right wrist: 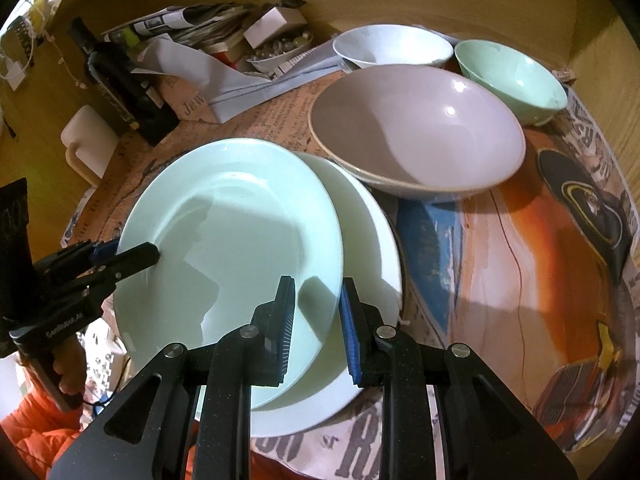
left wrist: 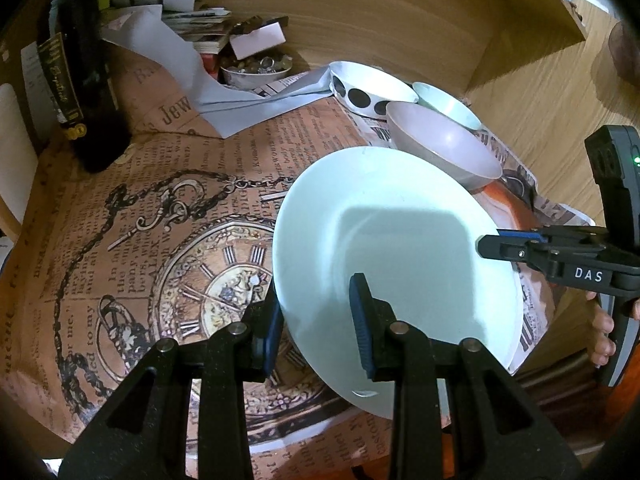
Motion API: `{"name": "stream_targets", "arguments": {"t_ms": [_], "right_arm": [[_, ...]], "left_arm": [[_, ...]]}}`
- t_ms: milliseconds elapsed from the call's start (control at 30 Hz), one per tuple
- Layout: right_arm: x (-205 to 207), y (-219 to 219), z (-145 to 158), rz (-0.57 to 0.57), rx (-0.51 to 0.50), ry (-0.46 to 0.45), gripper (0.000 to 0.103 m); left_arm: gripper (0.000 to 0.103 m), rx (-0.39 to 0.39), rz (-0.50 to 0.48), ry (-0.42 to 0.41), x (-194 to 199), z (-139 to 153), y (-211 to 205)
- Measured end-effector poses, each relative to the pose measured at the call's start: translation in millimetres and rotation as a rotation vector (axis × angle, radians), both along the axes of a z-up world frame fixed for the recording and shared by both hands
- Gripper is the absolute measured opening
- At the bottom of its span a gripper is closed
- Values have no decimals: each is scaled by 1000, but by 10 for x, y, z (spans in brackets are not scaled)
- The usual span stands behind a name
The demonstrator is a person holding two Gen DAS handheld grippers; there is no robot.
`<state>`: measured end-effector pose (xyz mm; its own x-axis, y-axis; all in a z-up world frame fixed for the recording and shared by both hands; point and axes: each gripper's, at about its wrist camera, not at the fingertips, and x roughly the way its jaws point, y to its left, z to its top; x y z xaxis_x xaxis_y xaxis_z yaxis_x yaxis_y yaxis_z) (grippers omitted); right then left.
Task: Organize plates and bowls
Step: 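Carry the mint-green plate with both grippers over the white plate stack, then lower the mint-green plate onto the white plate and open both grippers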
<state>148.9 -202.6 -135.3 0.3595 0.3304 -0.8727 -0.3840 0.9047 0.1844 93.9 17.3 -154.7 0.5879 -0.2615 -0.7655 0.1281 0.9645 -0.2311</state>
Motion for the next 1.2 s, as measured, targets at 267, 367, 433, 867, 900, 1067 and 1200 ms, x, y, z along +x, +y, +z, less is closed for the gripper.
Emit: {"name": "stream_targets", "arguments": {"t_ms": [267, 367, 433, 867, 900, 1067, 1200], "right_arm": [[-39, -90, -29, -24, 20, 17, 21], [-56, -115, -16, -29, 23, 14, 21], [-71, -126, -8, -29, 23, 11, 21], [-117, -154, 23, -27, 23, 0, 21], [-121, -161, 26, -27, 24, -1, 21], [-164, -191, 51, -36, 30, -15, 21], [-197, -193, 90, -48, 0, -49, 21]], "left_arm": [[32, 8, -17, 17, 79, -37, -76], [33, -4, -24, 30, 124, -52, -88], [34, 2, -26, 33, 151, -59, -102], [38, 55, -35, 16, 148, -91, -185], [39, 59, -37, 15, 151, -91, -193], [46, 67, -54, 22, 175, -93, -215], [51, 68, -63, 24, 194, -93, -222]]}}
